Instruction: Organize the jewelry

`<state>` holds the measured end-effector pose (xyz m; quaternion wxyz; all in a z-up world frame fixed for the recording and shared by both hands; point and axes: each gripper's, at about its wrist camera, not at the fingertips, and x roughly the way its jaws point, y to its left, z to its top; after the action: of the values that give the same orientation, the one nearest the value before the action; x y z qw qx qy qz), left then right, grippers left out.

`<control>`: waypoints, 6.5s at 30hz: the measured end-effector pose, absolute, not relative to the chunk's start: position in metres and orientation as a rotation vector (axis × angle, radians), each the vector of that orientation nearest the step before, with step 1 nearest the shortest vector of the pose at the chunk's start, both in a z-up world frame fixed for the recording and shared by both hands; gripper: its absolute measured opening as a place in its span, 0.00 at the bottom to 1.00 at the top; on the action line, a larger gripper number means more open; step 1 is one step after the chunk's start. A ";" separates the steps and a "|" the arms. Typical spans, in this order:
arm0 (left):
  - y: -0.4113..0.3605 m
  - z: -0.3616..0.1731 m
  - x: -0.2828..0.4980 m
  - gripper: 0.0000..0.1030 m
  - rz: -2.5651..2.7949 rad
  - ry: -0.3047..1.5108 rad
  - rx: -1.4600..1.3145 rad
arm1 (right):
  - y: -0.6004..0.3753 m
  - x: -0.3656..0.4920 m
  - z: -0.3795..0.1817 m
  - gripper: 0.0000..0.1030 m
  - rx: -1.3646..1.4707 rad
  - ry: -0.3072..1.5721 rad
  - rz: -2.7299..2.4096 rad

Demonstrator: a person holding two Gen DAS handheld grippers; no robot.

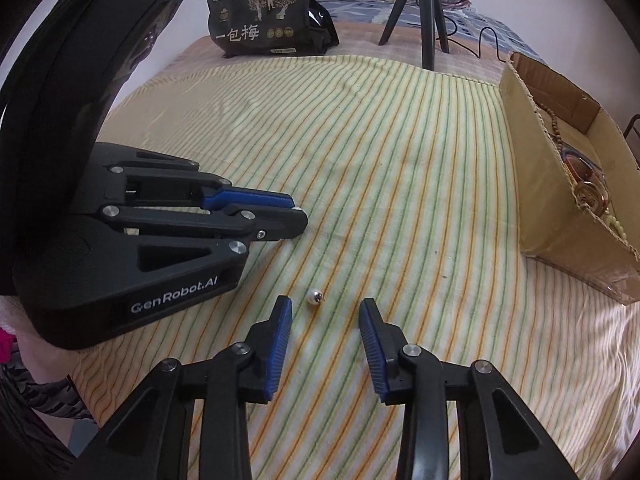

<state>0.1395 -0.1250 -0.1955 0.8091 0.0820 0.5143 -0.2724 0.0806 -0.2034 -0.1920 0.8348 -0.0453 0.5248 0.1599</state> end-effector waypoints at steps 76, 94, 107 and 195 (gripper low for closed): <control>-0.230 -0.077 0.154 0.07 -0.654 0.774 0.030 | -0.374 0.153 -0.048 0.06 0.159 0.744 -0.008; -0.273 -0.092 0.158 0.07 -0.695 0.799 0.027 | -0.401 0.178 -0.063 0.06 0.210 0.773 -0.033; -0.275 -0.092 0.159 0.40 -0.683 0.796 0.034 | -0.406 0.178 -0.061 0.37 0.250 0.751 -0.048; -0.166 -0.031 0.059 0.99 -0.483 0.586 0.229 | -0.331 0.052 0.004 1.00 -0.007 0.549 -0.264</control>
<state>0.0586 -0.1663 -0.0305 0.9223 0.1117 0.2856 -0.2353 0.0525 -0.3312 0.0040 0.9539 -0.0034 0.2705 -0.1302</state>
